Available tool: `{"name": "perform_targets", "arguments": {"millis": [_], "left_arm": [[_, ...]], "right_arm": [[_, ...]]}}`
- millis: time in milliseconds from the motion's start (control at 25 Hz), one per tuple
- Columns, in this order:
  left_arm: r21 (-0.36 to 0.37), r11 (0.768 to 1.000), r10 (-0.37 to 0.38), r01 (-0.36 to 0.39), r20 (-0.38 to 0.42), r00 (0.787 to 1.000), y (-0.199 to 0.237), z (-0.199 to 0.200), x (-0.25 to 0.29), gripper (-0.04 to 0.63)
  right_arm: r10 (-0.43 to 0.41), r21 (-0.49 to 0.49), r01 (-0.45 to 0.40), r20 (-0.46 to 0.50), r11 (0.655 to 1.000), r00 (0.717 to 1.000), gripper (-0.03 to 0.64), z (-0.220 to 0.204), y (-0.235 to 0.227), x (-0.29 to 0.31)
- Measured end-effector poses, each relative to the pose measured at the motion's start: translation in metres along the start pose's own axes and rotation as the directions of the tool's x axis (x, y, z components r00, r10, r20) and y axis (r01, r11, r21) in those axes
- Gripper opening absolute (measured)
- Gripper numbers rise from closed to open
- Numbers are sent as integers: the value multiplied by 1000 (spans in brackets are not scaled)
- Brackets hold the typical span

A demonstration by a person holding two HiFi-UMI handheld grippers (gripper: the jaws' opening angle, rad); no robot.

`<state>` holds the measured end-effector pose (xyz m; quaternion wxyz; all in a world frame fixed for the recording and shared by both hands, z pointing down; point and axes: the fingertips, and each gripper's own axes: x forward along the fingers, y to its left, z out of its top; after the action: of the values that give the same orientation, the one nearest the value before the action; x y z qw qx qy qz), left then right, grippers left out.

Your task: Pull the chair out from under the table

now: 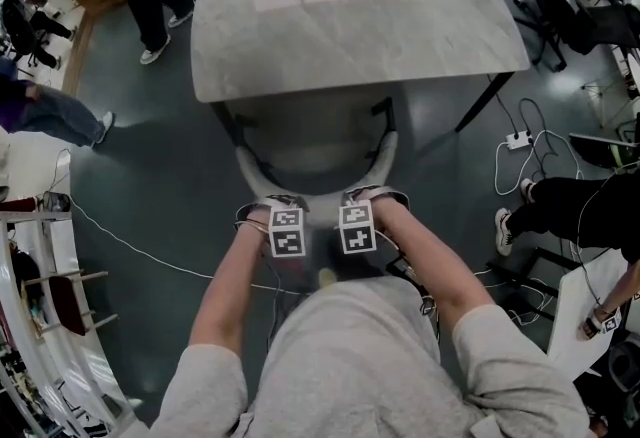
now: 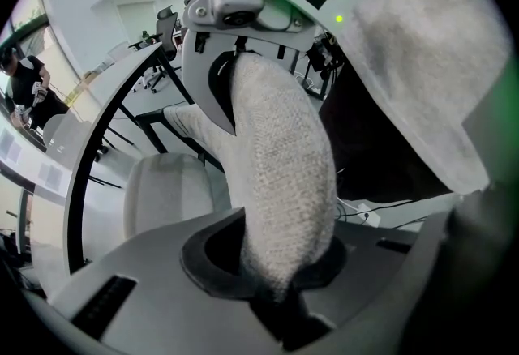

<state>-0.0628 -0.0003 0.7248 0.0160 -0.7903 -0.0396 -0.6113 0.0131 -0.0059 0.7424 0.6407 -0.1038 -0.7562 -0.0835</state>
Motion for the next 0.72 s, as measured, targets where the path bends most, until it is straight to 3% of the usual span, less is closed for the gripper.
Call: {"name": "perform_targets", "arguments": {"millis": [720], "left_arm": [[9, 1000, -4, 4, -4, 1000, -62, 11, 5, 81]], "right_arm": [[4, 11, -4, 1, 1000, 1000, 83, 10, 63, 3]]}}
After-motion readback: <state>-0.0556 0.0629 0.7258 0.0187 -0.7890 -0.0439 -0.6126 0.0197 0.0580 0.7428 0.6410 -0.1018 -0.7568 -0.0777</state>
